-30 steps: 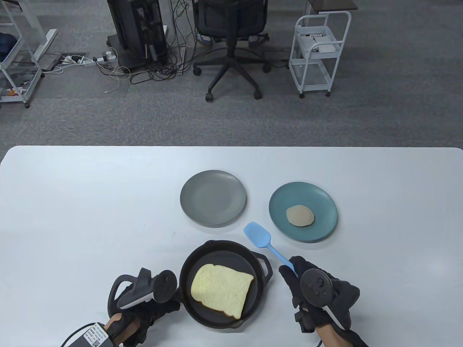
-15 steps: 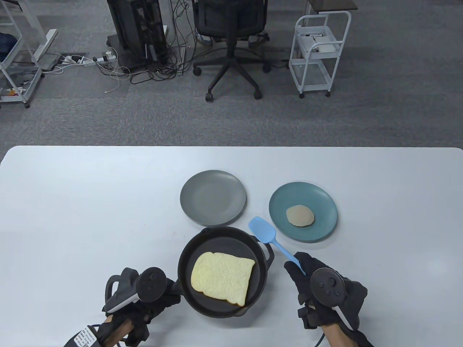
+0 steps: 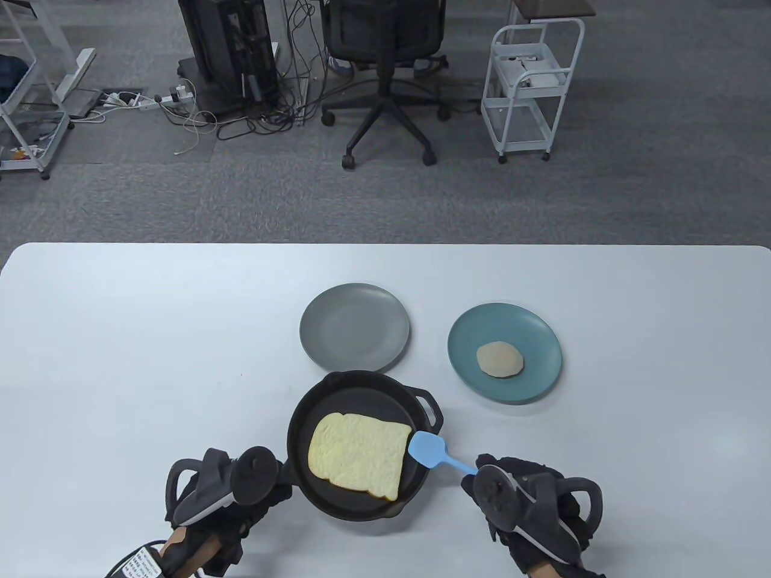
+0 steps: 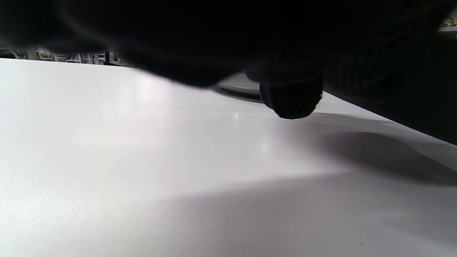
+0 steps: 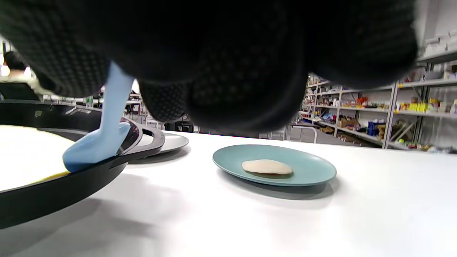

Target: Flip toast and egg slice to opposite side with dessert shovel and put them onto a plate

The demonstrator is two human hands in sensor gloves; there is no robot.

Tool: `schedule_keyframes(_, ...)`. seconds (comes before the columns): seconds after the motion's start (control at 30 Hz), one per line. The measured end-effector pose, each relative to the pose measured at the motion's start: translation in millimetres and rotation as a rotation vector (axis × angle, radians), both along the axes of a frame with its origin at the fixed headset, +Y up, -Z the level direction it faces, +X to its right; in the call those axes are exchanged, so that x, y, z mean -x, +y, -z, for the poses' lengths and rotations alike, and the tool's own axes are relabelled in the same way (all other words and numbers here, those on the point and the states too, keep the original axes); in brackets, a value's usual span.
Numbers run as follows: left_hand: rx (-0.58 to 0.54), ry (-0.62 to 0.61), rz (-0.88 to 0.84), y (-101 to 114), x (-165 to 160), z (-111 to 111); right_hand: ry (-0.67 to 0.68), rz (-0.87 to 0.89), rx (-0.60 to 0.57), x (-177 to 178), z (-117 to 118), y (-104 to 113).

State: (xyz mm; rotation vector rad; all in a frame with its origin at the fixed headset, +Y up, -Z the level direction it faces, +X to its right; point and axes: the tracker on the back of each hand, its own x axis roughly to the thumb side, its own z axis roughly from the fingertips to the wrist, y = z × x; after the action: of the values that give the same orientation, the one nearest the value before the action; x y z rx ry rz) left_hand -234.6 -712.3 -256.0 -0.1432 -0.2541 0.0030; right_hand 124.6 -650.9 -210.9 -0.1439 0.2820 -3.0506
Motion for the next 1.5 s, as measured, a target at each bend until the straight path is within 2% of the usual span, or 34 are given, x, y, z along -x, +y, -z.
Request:
schedule_keyframes(0.17, -0.010, -0.017, -0.006, 1.3, -6.6, -4.3, 0.033, -0.109, 0.036, 19.5, -3.3, -8.6)
schedule_keyframes(0.27, -0.046, -0.011, -0.002, 3.4, -5.9, -6.2, 0.060, -0.085, 0.025, 17.6, 0.2, -13.6)
schedule_keyframes(0.4, 0.025, 0.020, -0.091, 1.5, 0.7, -1.8, 0.059, 0.106, 0.050, -2.7, 8.7, -17.8)
schedule_keyframes(0.5, 0.061, 0.017, -0.150, -0.1, 0.8, -1.4, 0.063, 0.295, 0.119, -18.5, 18.7, -25.7)
schedule_keyframes(0.67, 0.043, 0.006, -0.107, -1.8, -2.3, -2.0, 0.047, 0.412, 0.210, -31.1, 32.4, -42.9)
schedule_keyframes(0.8, 0.059, 0.000, -0.133, -4.5, 0.4, 1.6, 0.019, 0.600, 0.298, -43.7, 40.9, -52.4)
schedule_keyframes(0.9, 0.071, -0.023, -0.162, -5.6, -1.5, 1.9, 0.057, 0.703, 0.340, -42.0, 43.0, -55.8)
schedule_keyframes(1.17, 0.019, -0.087, -0.046, -2.9, -14.2, -6.8, 0.113, 0.565, 0.230, -15.6, 30.2, -42.8)
schedule_keyframes(1.3, 0.031, -0.127, -0.046, -2.2, -19.9, -10.0, 0.151, 0.562, 0.289, -6.5, 32.9, -51.3)
schedule_keyframes(1.5, 0.056, -0.115, -0.059, -3.2, -15.7, -7.1, 0.130, 0.690, 0.369, -8.7, 38.8, -60.3)
